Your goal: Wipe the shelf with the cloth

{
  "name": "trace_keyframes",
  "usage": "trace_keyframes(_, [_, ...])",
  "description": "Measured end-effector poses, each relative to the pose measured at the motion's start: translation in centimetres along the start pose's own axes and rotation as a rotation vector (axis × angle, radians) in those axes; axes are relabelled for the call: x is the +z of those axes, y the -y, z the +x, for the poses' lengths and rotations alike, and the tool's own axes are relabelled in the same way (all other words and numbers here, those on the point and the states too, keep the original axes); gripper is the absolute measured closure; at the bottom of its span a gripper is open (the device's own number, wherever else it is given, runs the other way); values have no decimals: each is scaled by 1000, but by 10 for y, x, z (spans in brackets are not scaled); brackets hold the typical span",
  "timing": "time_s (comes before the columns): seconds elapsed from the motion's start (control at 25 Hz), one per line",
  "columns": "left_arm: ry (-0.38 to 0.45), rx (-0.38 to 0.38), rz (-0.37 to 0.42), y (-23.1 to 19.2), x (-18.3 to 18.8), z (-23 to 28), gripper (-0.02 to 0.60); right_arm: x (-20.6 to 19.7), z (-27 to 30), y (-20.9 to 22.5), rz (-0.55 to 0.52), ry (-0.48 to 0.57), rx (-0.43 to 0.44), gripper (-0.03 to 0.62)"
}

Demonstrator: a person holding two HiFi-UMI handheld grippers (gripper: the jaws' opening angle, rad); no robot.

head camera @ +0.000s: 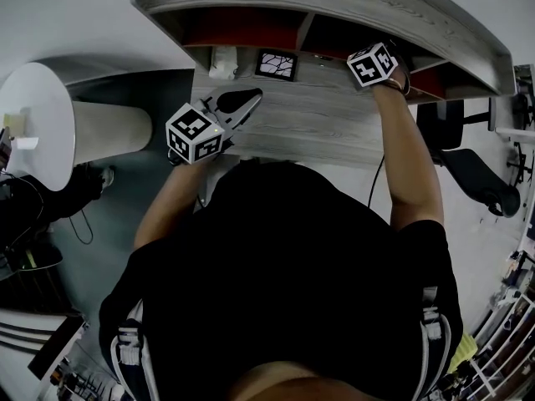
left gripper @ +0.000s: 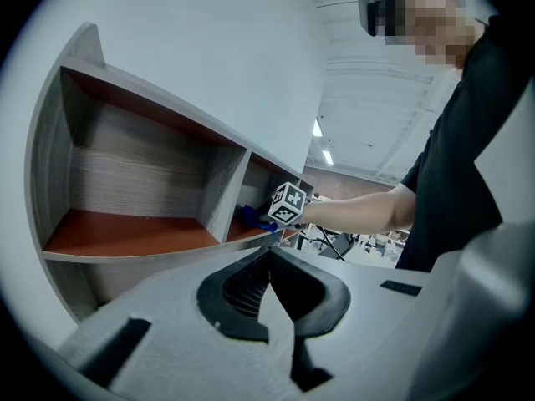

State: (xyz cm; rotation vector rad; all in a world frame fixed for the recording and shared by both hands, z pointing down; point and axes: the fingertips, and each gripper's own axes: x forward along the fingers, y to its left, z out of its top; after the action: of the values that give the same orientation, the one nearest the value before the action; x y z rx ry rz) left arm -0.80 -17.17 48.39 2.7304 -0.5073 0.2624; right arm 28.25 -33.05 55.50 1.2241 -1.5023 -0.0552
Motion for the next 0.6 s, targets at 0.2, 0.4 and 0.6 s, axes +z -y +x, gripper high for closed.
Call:
trace_keyframes(0.2, [2,9,0,-2,1,-3,565,25,0,-14,70,70,69,560])
trace_keyframes(0.4, [-1,15,-4,-2,-1,-6,565,46,-1,-27,107,112,117,560])
trace_keyframes(0.6, [6,24,-2,-2,1,-9,565,66,-2,-41,119,139,165,560])
